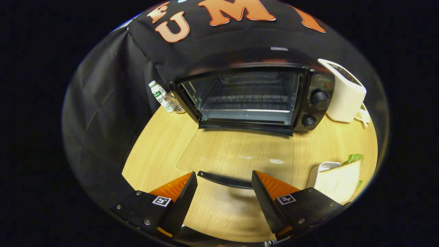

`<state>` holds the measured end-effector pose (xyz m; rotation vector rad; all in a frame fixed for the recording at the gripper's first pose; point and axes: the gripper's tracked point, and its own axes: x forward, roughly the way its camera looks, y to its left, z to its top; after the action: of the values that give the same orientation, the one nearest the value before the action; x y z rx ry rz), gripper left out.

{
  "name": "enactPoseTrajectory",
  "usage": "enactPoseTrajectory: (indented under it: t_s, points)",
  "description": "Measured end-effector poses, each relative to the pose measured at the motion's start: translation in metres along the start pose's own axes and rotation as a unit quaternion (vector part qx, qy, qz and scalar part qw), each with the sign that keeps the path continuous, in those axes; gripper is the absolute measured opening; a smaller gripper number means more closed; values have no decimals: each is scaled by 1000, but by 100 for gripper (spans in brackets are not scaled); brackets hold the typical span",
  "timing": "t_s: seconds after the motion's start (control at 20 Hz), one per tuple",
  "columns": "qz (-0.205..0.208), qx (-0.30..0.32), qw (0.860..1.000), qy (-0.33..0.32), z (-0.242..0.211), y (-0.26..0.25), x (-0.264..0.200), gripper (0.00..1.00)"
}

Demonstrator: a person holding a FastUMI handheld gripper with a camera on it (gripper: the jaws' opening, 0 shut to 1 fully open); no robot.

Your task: Open the toaster oven, put the food inside, and close the toaster oven door.

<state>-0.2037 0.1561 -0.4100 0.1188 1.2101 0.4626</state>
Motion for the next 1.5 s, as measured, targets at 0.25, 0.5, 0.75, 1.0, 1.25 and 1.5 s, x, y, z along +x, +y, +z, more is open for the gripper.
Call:
enactPoseTrajectory:
  t_s: [0.25, 0.5, 0.75, 1.0, 1.25, 1.5]
  points:
    - [-4, -8, 1000, -26, 31, -37, -46, 95]
    - [-74, -31, 996, -32, 34, -117, -79, 95]
    - [-114, 2, 993, -2, 15, -183, -92, 95]
    - [-124, 42, 990, 49, -25, -223, -78, 96]
    - [-97, 82, 988, 89, -54, -233, -49, 94]
    - [-41, 169, 979, 110, -68, -225, -31, 91]
